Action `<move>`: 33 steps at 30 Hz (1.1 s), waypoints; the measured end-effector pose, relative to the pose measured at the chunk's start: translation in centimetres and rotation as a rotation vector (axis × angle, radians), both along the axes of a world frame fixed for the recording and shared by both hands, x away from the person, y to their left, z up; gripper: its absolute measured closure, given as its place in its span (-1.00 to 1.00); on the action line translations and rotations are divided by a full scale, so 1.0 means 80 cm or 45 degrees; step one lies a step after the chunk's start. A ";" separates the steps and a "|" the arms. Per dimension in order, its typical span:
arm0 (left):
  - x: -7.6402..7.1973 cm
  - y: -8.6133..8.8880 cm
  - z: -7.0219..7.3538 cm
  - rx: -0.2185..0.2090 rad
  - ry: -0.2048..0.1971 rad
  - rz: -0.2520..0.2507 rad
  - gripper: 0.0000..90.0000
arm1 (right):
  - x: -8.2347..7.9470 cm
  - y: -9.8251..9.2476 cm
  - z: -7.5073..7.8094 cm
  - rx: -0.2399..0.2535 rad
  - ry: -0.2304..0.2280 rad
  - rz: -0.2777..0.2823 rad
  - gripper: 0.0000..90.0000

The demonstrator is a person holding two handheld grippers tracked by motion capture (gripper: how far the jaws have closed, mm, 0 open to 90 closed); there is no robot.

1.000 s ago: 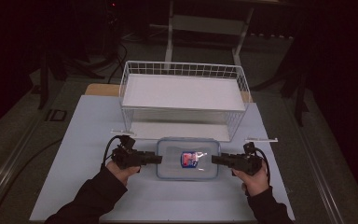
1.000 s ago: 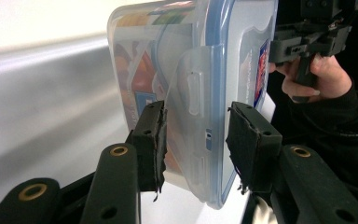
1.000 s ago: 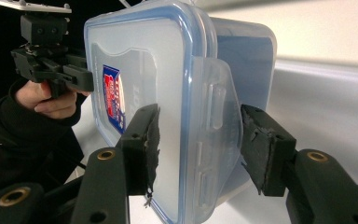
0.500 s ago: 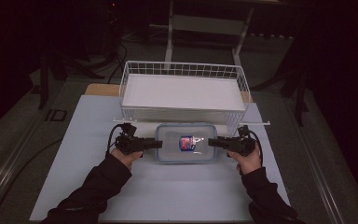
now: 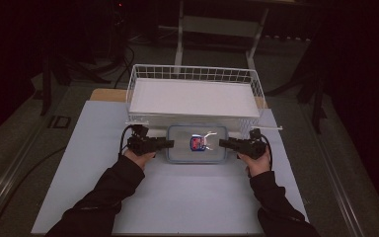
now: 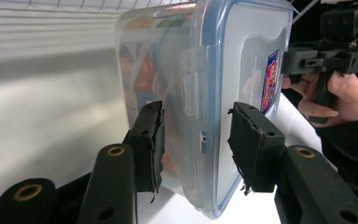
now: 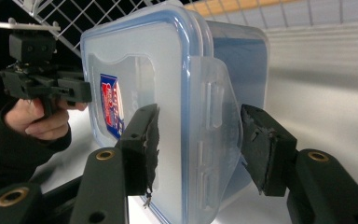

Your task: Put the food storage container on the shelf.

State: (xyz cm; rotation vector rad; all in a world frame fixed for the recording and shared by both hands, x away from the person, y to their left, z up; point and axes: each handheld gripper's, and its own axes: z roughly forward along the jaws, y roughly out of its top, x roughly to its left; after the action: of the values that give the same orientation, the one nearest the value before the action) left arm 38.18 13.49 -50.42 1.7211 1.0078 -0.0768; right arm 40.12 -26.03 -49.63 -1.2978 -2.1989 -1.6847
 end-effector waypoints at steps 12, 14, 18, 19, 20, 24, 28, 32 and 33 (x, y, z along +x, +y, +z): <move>0.009 0.000 -0.008 0.014 -0.021 0.033 0.21 | 0.007 0.005 -0.011 0.007 -0.038 -0.033 0.08; 0.009 0.001 -0.009 0.009 -0.024 0.033 0.21 | 0.007 0.006 -0.010 0.004 -0.036 -0.037 0.08; 0.011 0.002 -0.011 -0.024 -0.019 0.047 0.20 | 0.006 0.007 -0.010 0.004 -0.041 -0.072 0.06; 0.012 0.002 -0.012 -0.035 -0.014 0.054 0.20 | 0.006 0.007 -0.010 0.003 -0.050 -0.085 0.06; 0.012 0.002 -0.012 -0.038 -0.018 0.057 0.19 | 0.005 0.008 -0.010 0.001 -0.052 -0.097 0.06; 0.012 -0.003 -0.014 -0.032 -0.041 0.097 0.12 | 0.003 0.012 -0.010 -0.017 -0.085 -0.159 0.02; 0.012 -0.008 -0.015 0.006 -0.079 0.179 0.07 | 0.003 0.017 -0.012 -0.068 -0.090 -0.215 0.01; 0.013 -0.011 -0.016 -0.013 -0.097 0.209 0.05 | 0.004 0.019 -0.014 -0.073 -0.088 -0.261 -0.05; 0.014 -0.011 -0.016 -0.011 -0.098 0.211 0.04 | 0.004 0.020 -0.013 -0.086 -0.098 -0.271 -0.06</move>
State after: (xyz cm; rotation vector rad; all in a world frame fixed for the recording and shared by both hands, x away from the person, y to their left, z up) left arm 39.30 12.64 -51.67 1.6143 1.0867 0.0907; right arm 40.44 -24.39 -50.69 -1.5590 -2.2487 -1.7729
